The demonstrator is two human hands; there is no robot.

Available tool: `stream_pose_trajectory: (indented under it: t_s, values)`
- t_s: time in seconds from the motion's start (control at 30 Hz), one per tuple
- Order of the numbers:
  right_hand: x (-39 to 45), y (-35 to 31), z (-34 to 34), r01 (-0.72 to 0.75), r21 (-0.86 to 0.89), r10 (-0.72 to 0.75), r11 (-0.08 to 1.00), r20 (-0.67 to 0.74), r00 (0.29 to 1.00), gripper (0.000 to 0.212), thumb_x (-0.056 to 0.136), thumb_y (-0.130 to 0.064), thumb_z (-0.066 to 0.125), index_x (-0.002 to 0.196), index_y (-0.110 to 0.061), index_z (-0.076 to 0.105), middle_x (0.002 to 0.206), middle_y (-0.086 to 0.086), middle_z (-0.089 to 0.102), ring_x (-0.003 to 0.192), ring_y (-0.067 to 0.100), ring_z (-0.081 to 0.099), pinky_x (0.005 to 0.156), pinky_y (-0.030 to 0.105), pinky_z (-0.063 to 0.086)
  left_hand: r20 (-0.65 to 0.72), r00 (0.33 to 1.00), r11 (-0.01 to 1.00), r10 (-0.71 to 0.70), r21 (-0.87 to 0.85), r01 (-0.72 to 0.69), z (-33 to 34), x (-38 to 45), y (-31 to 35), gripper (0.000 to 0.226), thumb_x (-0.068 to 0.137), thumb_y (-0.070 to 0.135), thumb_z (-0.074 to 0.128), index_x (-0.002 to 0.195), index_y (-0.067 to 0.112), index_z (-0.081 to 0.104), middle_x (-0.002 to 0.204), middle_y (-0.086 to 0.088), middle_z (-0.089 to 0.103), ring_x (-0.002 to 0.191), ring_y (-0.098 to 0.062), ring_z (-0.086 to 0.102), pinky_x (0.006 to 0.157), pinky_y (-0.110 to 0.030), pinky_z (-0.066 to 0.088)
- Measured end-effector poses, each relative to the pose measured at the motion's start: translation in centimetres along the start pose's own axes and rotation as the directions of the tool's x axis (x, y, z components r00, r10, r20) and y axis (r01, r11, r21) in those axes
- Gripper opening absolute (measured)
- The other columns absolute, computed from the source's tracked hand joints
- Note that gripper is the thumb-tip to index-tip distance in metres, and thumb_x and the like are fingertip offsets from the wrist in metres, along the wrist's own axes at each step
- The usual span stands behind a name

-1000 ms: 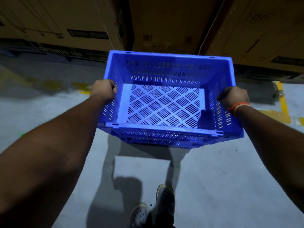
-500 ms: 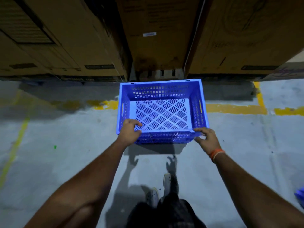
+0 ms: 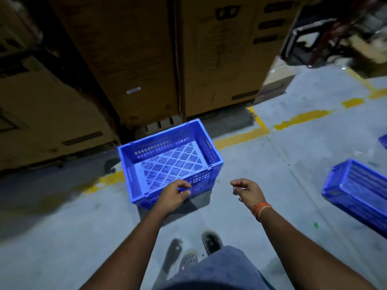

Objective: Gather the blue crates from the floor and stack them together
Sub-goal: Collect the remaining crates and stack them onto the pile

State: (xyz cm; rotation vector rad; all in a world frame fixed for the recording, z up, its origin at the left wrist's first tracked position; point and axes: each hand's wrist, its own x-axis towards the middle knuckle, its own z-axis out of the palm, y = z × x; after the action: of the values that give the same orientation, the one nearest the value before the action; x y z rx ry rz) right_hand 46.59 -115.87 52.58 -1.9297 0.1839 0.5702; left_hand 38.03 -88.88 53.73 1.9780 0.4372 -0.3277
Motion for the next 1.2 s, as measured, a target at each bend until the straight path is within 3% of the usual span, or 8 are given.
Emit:
stream_pose_trajectory:
  t_s: [0.1, 0.27, 0.33, 0.5, 0.63, 0.87, 1.2]
  values:
    - [-3.1, 1.2, -2.3, -0.019, 0.063, 0.026, 0.998, -0.116, 0.993, 0.02, 0.085, -0.003, 0.06, 0.095, -0.014, 0.073, 0.083, 0.005, 0.068, 0.076, 0.018, 0.064, 0.062, 0.022, 0.047, 0.045, 0.999, 0.999, 0.03, 0.028, -0.031, 0.7, 0.1, 0.1, 0.014, 0.089, 0.015, 0.069, 0.102, 0.019, 0.07, 0.092, 0.007, 0.07, 0.07, -0.001, 0.058, 0.07, -0.021, 0.046]
    - [-8.0, 4.2, -7.4, -0.046, 0.148, 0.083, 0.988, -0.254, 0.964, 0.018, 0.088, -0.008, 0.059, 0.095, -0.018, 0.072, 0.089, 0.006, 0.069, 0.079, 0.018, 0.066, 0.062, 0.029, 0.047, 0.12, 0.989, 0.995, 0.09, 0.041, -0.096, 4.8, 1.2, 2.6, 0.013, 0.089, 0.008, 0.067, 0.099, 0.016, 0.07, 0.094, 0.005, 0.071, 0.075, 0.003, 0.06, 0.072, -0.007, 0.045]
    - [-9.8, 5.7, -9.8, -0.053, 0.191, 0.115, 0.98, -0.33, 0.937, 0.018, 0.088, -0.008, 0.059, 0.095, -0.018, 0.072, 0.088, 0.005, 0.068, 0.079, 0.018, 0.066, 0.062, 0.029, 0.046, 0.184, 0.975, 0.99, 0.127, 0.03, -0.135, 7.8, 1.7, 4.5, 0.014, 0.089, 0.004, 0.066, 0.098, 0.014, 0.069, 0.093, 0.004, 0.07, 0.08, -0.006, 0.061, 0.068, -0.003, 0.043]
    - [-14.1, 9.8, -15.5, -0.062, 0.296, 0.204, 0.953, -0.481, 0.853, 0.017, 0.089, -0.011, 0.06, 0.097, -0.02, 0.072, 0.093, 0.003, 0.071, 0.083, 0.019, 0.068, 0.067, 0.03, 0.05, 0.424, 0.891, 0.981, 0.164, 0.025, -0.192, 15.6, 2.0, 9.6, 0.015, 0.089, 0.007, 0.066, 0.095, 0.021, 0.07, 0.092, 0.001, 0.07, 0.074, -0.013, 0.058, 0.063, -0.022, 0.043]
    - [-16.7, 13.7, -20.3, -0.063, 0.375, 0.283, 0.925, -0.567, 0.774, 0.017, 0.09, -0.011, 0.06, 0.096, -0.02, 0.072, 0.091, 0.002, 0.071, 0.081, 0.018, 0.069, 0.066, 0.03, 0.05, 0.542, 0.822, 0.961, 0.178, 0.084, -0.264, 22.0, 2.4, 14.0, 0.013, 0.089, 0.018, 0.067, 0.096, 0.028, 0.07, 0.1, 0.006, 0.072, 0.074, -0.01, 0.061, 0.06, -0.023, 0.044]
    - [-19.9, 20.5, -31.0, -0.068, 0.461, 0.383, 0.885, -0.636, 0.67, 0.015, 0.09, -0.011, 0.062, 0.096, -0.018, 0.073, 0.09, 0.005, 0.073, 0.081, 0.022, 0.07, 0.06, 0.026, 0.05, 0.647, 0.751, 0.951, 0.133, 0.13, -0.28, 34.0, 2.3, 22.0, 0.011, 0.09, 0.022, 0.065, 0.098, 0.028, 0.07, 0.099, 0.008, 0.071, 0.087, -0.013, 0.065, 0.071, -0.023, 0.048]
    - [-18.1, 26.0, -46.5, -0.046, 0.489, 0.41, 0.871, -0.674, 0.614, 0.014, 0.089, -0.007, 0.062, 0.094, -0.015, 0.072, 0.083, 0.007, 0.071, 0.073, 0.017, 0.066, 0.057, 0.019, 0.048, 0.693, 0.707, 0.944, 0.144, 0.118, -0.308, 48.3, 4.6, 30.5, 0.013, 0.091, 0.022, 0.067, 0.1, 0.03, 0.071, 0.096, 0.009, 0.071, 0.087, -0.015, 0.065, 0.074, -0.026, 0.049]
